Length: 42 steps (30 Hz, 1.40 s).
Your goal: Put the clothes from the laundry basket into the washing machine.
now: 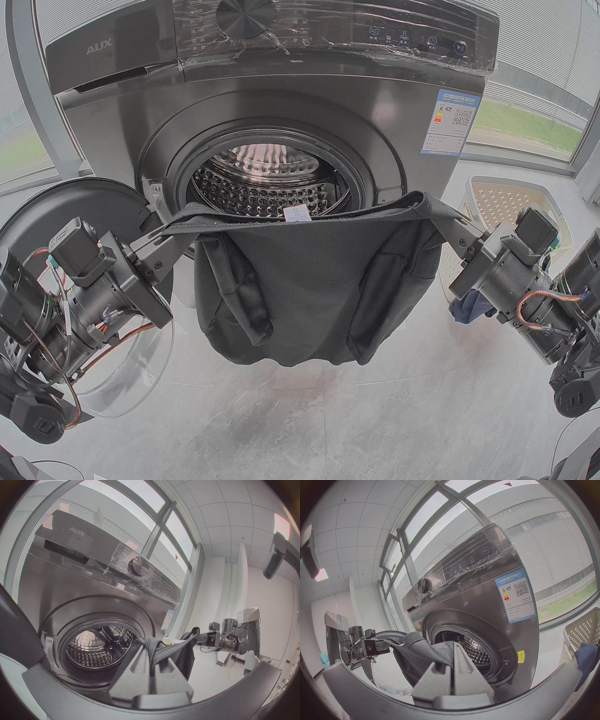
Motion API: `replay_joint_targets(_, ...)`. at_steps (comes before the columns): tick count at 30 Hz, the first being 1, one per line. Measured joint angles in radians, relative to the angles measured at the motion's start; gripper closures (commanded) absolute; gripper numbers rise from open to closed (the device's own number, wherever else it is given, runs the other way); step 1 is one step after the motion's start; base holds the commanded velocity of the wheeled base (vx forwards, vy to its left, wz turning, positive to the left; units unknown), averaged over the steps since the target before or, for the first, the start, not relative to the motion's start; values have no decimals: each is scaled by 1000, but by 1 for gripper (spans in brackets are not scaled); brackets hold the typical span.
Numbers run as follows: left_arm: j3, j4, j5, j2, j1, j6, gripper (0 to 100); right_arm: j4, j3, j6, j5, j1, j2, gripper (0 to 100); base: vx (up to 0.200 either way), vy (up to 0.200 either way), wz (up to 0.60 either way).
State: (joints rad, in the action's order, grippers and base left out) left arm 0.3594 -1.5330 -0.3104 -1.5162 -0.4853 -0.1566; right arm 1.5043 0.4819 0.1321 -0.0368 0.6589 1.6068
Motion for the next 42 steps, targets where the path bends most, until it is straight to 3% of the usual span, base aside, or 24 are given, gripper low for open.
replay_joint_targets(7,51,24,-16,-3,-83,0,100,0,-37,0,-10,6,21,100,0,0,0)
replay_joint_targets(8,59,27,-22,-4,-93,0,100,0,-43,1,-12,9,33,0,0,0,0)
replay_joint_targets(15,91,36,-31,-20,-119,-5,100,18,-69,49,-2,90,109,0,0,0,0)
replay_joint_targets(26,112,35,-14,-28,-122,-8,100,14,-129,40,11,217,281,0,0,0,0)
replay_joint_targets(32,94,28,-20,-17,-134,-10,100,24,-64,59,50,234,390,0,0,0,0)
replay_joint_targets(42,57,28,-31,20,-169,-9,100,22,56,39,46,199,491,0,0,0,0)
